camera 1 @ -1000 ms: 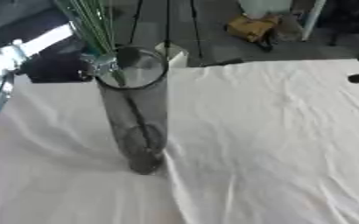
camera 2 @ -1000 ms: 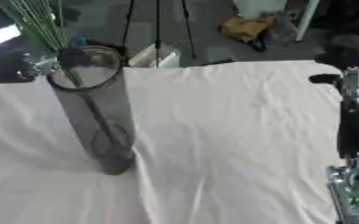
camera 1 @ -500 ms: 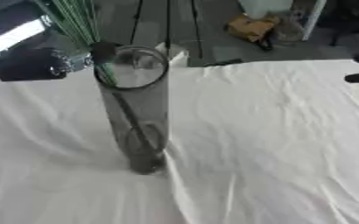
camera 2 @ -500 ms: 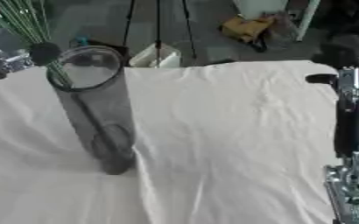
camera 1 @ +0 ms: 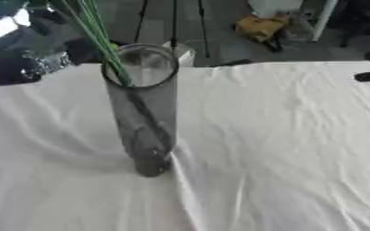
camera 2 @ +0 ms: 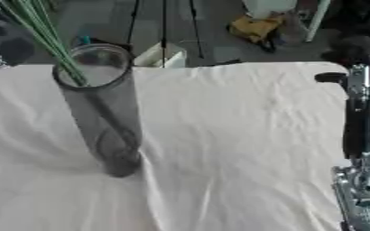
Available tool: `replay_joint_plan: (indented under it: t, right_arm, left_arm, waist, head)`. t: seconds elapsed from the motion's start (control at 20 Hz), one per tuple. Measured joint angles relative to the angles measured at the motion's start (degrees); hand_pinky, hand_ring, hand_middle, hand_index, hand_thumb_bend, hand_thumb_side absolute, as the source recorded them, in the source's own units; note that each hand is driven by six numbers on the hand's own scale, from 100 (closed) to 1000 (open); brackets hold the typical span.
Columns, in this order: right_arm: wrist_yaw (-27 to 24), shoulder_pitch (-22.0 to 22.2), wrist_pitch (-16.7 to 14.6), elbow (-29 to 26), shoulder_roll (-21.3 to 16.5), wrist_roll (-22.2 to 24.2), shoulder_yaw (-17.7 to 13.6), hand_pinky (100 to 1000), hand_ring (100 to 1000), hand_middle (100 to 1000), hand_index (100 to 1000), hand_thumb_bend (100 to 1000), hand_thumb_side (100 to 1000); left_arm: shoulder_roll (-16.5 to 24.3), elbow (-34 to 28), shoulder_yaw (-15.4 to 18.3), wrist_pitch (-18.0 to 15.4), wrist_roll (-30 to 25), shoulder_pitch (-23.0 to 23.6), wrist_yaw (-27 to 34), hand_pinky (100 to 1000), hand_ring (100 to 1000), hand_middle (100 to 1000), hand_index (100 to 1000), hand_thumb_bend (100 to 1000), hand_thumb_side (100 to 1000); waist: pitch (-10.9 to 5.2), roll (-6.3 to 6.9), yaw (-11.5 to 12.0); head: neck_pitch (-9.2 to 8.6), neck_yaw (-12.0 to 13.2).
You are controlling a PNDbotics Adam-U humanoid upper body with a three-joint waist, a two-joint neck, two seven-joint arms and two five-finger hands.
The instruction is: Arrange flowers into the vase.
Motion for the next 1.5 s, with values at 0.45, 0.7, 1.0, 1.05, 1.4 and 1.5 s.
replay_joint_plan:
  t: [0.45, 0.7, 1.0, 1.05, 1.4, 1.5]
  right_arm:
    - [0.0, -0.04, -0.04, 0.0, 0.0, -0.05, -0.01, 597, 767, 617, 765, 100, 1000]
    - [0.0, -0.03, -0.08, 0.0, 0.0, -0.21, -0.03, 598, 766, 617, 765, 100, 1000]
    - [0.0, -0.02, -0.13, 0.0, 0.0, -0.44, -0.18, 598, 766, 617, 765, 100, 1000]
    - [0.0, -0.02, -0.14, 0.0, 0.0, -0.45, -0.22, 598, 766, 617, 765, 100, 1000]
    - [0.0, -0.02, -0.37, 0.0, 0.0, -0.73, -0.38, 599, 766, 618, 765, 100, 1000]
    - [0.0, -0.05, -0.46, 0.0, 0.0, -0.82, -0.39, 599, 766, 618, 765, 100, 1000]
  left_arm:
    - [-0.01, 0.0, 0.02, 0.02, -0.59, 0.07, 0.52, 838, 892, 877, 987, 498, 1000]
    - [1.27, -1.07, 0.97, 1.26, -0.94, 2.16, -0.66, 814, 876, 855, 935, 441, 1000]
    - [2.54, -3.61, 2.34, 3.77, -1.22, 5.39, -1.01, 772, 845, 811, 860, 337, 1000]
    - [2.66, -4.04, 2.56, 4.18, -1.18, 5.93, -1.02, 754, 833, 796, 841, 306, 1000]
    - [2.67, -7.84, 5.23, 8.73, 3.31, 10.04, 0.12, 533, 685, 663, 772, 100, 1000]
    - [1.29, -8.34, 6.23, 9.09, 7.68, 11.37, 3.35, 459, 629, 638, 756, 100, 1000]
  waist:
    - [0.0, -0.34, -0.18]
    - [-0.02, -0.34, 0.03]
    - [-0.06, -0.38, 0.44]
    - [-0.06, -0.4, 0.45]
    - [-0.06, -0.73, 0.74]
    - [-0.06, -0.81, 0.96]
  head:
    - [-0.02, 0.1]
    - [-0.02, -0.01]
    - [-0.02, -0.26]
    - [-0.02, -0.32]
    - [-0.02, -0.59]
    - [-0.02, -0.69]
